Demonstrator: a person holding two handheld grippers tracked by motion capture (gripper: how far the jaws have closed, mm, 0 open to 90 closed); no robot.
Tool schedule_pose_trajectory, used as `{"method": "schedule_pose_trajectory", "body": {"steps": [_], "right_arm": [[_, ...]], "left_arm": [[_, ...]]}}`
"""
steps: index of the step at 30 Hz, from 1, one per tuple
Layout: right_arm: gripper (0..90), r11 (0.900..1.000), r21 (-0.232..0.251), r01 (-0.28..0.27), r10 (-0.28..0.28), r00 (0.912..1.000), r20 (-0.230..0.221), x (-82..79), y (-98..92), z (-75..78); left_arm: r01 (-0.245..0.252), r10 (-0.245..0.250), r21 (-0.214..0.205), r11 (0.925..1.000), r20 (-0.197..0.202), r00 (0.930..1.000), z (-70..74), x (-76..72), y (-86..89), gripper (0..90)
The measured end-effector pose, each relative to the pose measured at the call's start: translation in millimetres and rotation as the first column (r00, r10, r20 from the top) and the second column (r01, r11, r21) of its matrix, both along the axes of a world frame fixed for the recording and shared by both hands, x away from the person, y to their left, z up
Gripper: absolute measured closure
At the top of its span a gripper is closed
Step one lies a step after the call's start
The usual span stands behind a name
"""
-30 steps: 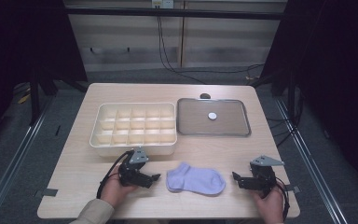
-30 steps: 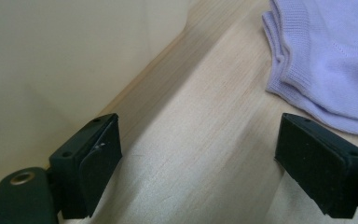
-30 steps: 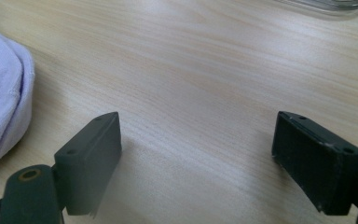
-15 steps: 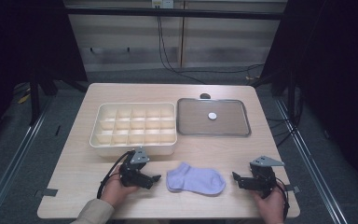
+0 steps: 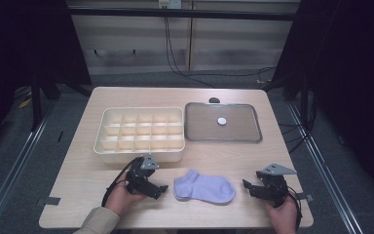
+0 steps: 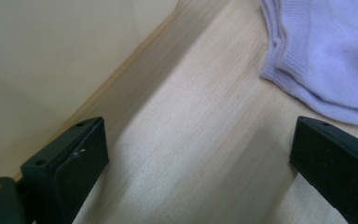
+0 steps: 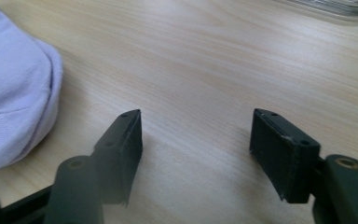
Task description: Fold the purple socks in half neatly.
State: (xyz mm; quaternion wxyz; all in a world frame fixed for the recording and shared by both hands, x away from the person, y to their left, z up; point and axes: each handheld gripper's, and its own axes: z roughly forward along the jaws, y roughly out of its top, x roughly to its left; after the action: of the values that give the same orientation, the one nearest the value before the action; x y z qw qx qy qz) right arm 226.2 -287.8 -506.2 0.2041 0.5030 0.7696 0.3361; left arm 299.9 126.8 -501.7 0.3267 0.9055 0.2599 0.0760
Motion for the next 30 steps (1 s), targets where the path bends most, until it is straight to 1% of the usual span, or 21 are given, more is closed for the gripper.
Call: {"method": "schedule_pose_trajectory", "body": {"steps": [3, 4, 6, 7, 8, 9, 10, 11, 12, 13, 14, 15, 16, 17, 18, 22, 23, 25, 27, 29, 30], "right_arm": [[39.9, 0.9998, 0.015, -0.011, 0.011, 0.9999, -0.010, 0.0, 1.0, 1.1], [42.6, 0.9996, 0.016, -0.025, 0.026, 0.9995, -0.018, 0.2, 2.2, 2.1], [42.8, 0.9996, 0.017, -0.024, 0.025, 0.9994, -0.026, -0.1, 3.0, 2.8], [44.8, 0.9990, 0.020, -0.040, 0.040, 0.9988, -0.027, 0.3, 4.0, 4.3], [44.8, 0.9990, 0.020, -0.040, 0.040, 0.9988, -0.027, 0.3, 4.0, 4.3], [47.5, 0.9987, 0.025, -0.045, 0.046, 0.9984, -0.032, 0.3, 4.6, 5.7], [47.5, 0.9987, 0.025, -0.045, 0.046, 0.9984, -0.032, 0.3, 4.6, 5.7], [48.5, 0.9984, 0.027, -0.050, 0.051, 0.9980, -0.037, 0.2, 4.8, 6.3], [51.5, 0.9976, 0.029, -0.063, 0.064, 0.9973, -0.036, 0.5, 4.9, 7.4], [51.5, 0.9976, 0.029, -0.063, 0.064, 0.9973, -0.036, 0.5, 4.9, 7.4], [52.5, 0.9974, 0.032, -0.065, 0.066, 0.9972, -0.036, 0.6, 5.0, 7.7], [54.4, 0.9972, 0.036, -0.066, 0.068, 0.9969, -0.041, 0.4, 5.5, 8.5], [57.7, 0.9963, 0.044, -0.074, 0.076, 0.9959, -0.048, 0.5, 6.1, 9.4], [57.7, 0.9963, 0.044, -0.074, 0.076, 0.9959, -0.048, 0.5, 6.1, 9.4], [60.9, 0.9954, 0.040, -0.087, 0.089, 0.9949, -0.047, 0.9, 6.3, 10.0], [66.2, 0.9945, 0.044, -0.095, 0.097, 0.9937, -0.056, 0.5, 6.7, 11.2], [68.4, 0.9935, 0.046, -0.105, 0.107, 0.9927, -0.055, 0.9, 6.5, 11.3], [72.1, 0.9928, 0.039, -0.113, 0.115, 0.9914, -0.061, 0.4, 7.5, 12.8], [73.2, 0.9917, 0.044, -0.120, 0.123, 0.9898, -0.072, 0.7, 8.6, 13.8], [75.5, 0.9909, 0.046, -0.126, 0.130, 0.9886, -0.077, 0.7, 10.4, 14.6], [77.1, 0.9887, 0.039, -0.145, 0.147, 0.9862, -0.076, 0.7, 12.1, 15.3]], "left_arm": [[0.004, -0.004, 0.020, 0.9998, -0.009, 0.9999, 2.6, -0.4, -0.6, 5.9], [0.007, -0.006, 0.018, 0.9998, -0.017, 0.9998, 3.8, -0.7, -1.1, 9.0], [0.014, -0.014, 0.028, 0.9995, -0.029, 0.9995, 6.1, -0.9, -0.9, 10.5], [0.028, -0.027, 0.021, 0.9994, -0.040, 0.9988, 7.7, -1.3, -0.9, 15.8], [0.028, -0.027, 0.021, 0.9994, -0.040, 0.9988, 7.7, -1.3, -0.9, 15.8], [0.040, -0.039, 0.013, 0.9991, -0.063, 0.9973, 9.9, -2.3, -2.2, 17.1], [0.040, -0.039, 0.013, 0.9991, -0.063, 0.9973, 9.9, -2.3, -2.2, 17.9], [0.059, -0.056, 0.044, 0.9973, -0.055, 0.9969, 12.0, -2.1, -1.9, 17.9], [0.056, -0.054, 0.034, 0.9979, -0.058, 0.9969, 12.1, -2.7, -3.0, 18.3], [0.068, -0.066, 0.042, 0.9968, -0.063, 0.9958, 13.4, -2.2, -2.9, 18.3], [0.042, -0.041, 0.016, 0.9990, -0.070, 0.9967, 13.2, -3.5, -4.8, 18.3], [0.072, -0.069, 0.045, 0.9964, -0.072, 0.9951, 15.4, -1.9, -3.9, 18.3], [0.062, -0.059, 0.046, 0.9970, -0.073, 0.9956, 16.2, -2.8, -4.7, 18.3], [0.044, -0.041, 0.030, 0.9986, -0.076, 0.9962, 16.3, -3.6, -5.7, 18.3], [0.049, -0.045, 0.043, 0.9979, -0.095, 0.9945, 19.3, -3.4, -6.6, 18.0], [0.071, -0.066, 0.053, 0.9961, -0.088, 0.9939, 21.4, -4.7, -8.5, 19.6], [0.079, -0.074, 0.051, 0.9956, -0.105, 0.9918, 22.1, -4.9, -9.2, 19.6], [0.097, -0.089, 0.074, 0.9925, -0.097, 0.9913, 23.9, -4.1, -9.9, 20.5], [0.091, -0.084, 0.065, 0.9937, -0.106, 0.9908, 23.7, -4.5, -11.5, 20.6], [0.099, -0.090, 0.076, 0.9922, -0.117, 0.9890, 24.5, -4.1, -12.6, 20.6], [0.089, -0.081, 0.068, 0.9937, -0.114, 0.9902, 24.7, -4.1, -14.2, 20.6]]}}
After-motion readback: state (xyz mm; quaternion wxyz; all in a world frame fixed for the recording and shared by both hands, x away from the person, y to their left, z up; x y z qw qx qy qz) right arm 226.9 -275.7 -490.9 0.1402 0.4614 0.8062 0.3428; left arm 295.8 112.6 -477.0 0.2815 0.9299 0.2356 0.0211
